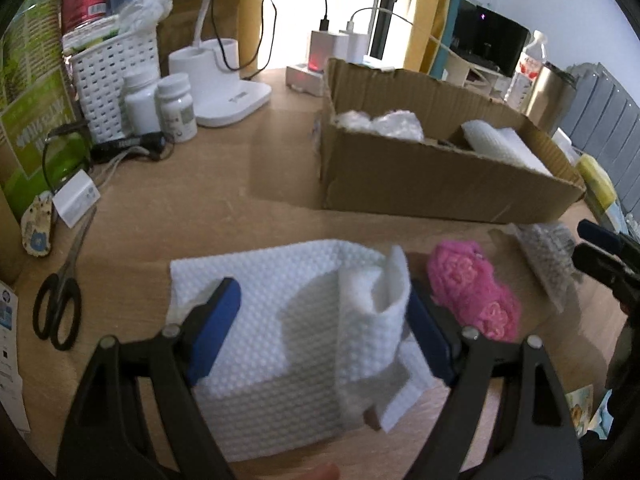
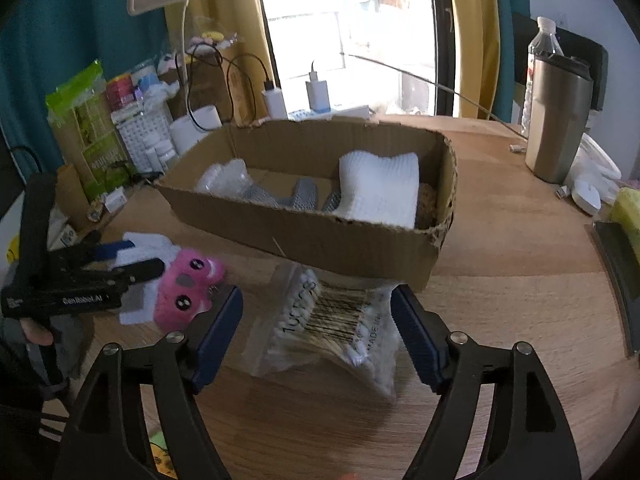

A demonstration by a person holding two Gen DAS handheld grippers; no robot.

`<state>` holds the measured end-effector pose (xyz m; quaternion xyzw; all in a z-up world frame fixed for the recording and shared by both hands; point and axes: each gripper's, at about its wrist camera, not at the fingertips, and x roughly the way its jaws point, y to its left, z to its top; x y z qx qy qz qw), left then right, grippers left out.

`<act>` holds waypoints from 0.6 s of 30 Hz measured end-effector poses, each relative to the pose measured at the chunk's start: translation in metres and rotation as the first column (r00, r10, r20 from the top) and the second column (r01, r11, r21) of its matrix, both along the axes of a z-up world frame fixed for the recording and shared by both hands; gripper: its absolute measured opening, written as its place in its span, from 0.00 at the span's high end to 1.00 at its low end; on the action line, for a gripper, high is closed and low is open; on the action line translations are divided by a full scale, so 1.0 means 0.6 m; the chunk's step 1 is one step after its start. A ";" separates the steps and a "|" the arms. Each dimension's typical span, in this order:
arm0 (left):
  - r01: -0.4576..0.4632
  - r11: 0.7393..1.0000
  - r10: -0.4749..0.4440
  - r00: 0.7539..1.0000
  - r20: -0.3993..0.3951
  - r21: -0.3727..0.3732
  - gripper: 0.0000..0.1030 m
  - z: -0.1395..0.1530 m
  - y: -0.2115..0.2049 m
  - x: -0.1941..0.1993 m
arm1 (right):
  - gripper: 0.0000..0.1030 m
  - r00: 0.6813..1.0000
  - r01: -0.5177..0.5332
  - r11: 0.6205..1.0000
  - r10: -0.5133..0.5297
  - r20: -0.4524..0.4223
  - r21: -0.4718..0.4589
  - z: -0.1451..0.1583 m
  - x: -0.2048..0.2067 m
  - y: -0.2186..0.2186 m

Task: Organize soft objects
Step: 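Move the left tool to the white wipe while the right tool approaches the cotton-swab bag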

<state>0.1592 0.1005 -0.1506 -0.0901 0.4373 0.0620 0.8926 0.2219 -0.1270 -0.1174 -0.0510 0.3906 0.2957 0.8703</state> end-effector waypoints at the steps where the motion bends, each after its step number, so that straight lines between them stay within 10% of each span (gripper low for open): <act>1: -0.001 1.000 0.001 1.000 -0.002 0.005 0.19 -0.001 -0.001 0.001 | 0.23 1.000 -0.001 1.000 0.001 -0.004 -0.003 -0.003 0.000 0.001; 14: 0.027 0.996 -0.023 0.999 -0.045 0.091 0.16 -0.012 -0.027 0.017 | 0.22 1.000 0.021 0.997 -0.022 -0.009 -0.068 -0.023 0.009 0.007; 18: 0.043 0.995 -0.040 0.999 -0.037 0.086 0.29 -0.009 -0.032 0.014 | 0.21 1.000 0.019 0.996 -0.020 -0.006 -0.084 -0.028 0.011 0.010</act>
